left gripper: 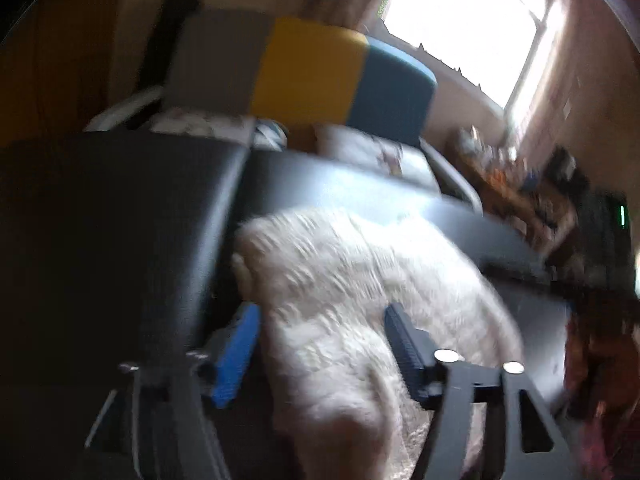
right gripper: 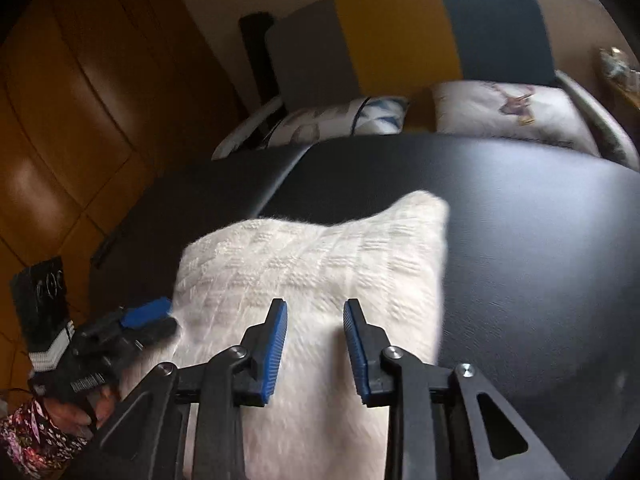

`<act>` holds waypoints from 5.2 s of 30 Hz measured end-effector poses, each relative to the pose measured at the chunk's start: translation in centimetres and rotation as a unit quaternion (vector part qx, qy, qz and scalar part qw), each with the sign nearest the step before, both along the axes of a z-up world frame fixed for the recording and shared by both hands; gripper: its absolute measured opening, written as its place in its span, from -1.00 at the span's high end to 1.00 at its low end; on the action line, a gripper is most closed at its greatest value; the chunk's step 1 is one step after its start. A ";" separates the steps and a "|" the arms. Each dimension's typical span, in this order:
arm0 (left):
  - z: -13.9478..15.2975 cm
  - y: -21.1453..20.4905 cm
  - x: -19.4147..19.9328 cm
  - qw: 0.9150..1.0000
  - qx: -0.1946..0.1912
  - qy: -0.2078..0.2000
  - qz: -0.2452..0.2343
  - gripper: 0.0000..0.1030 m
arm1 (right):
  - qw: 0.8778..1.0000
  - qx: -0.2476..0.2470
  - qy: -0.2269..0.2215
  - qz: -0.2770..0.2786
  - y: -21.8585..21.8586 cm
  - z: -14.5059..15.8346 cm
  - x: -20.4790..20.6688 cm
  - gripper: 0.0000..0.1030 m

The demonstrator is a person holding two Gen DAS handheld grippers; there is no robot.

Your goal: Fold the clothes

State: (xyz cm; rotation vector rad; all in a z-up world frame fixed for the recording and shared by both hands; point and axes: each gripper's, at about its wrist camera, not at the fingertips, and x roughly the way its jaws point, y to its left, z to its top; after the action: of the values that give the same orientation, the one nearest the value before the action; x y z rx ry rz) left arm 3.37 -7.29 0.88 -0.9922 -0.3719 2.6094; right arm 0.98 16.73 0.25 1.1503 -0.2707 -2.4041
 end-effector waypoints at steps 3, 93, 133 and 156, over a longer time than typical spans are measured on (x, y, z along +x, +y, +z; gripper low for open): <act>1.1 0.0 0.3 1.000 0.012 0.015 0.008 -0.52 | 1.000 -0.011 0.010 0.003 0.5 0.9 2.0 0.44; -7.0 -4.1 -6.4 0.928 0.235 -0.260 -0.127 -0.61 | 0.952 -0.230 -0.193 -0.067 8.0 -7.1 1.7 -0.41; -4.1 -0.9 -5.4 0.966 0.137 -0.188 -0.112 0.34 | 0.967 -0.196 -0.159 -0.036 3.9 -5.8 0.4 0.04; 4.7 18.4 -5.5 0.949 0.081 -0.125 -0.278 0.38 | 0.963 -0.219 -0.005 -0.160 18.2 3.0 10.1 0.10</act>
State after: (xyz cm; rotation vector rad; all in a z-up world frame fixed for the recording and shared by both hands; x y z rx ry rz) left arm -2.13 11.12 5.55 -1.1705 -0.3047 1.9280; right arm 11.05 34.92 3.24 0.9663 -1.0045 -2.4242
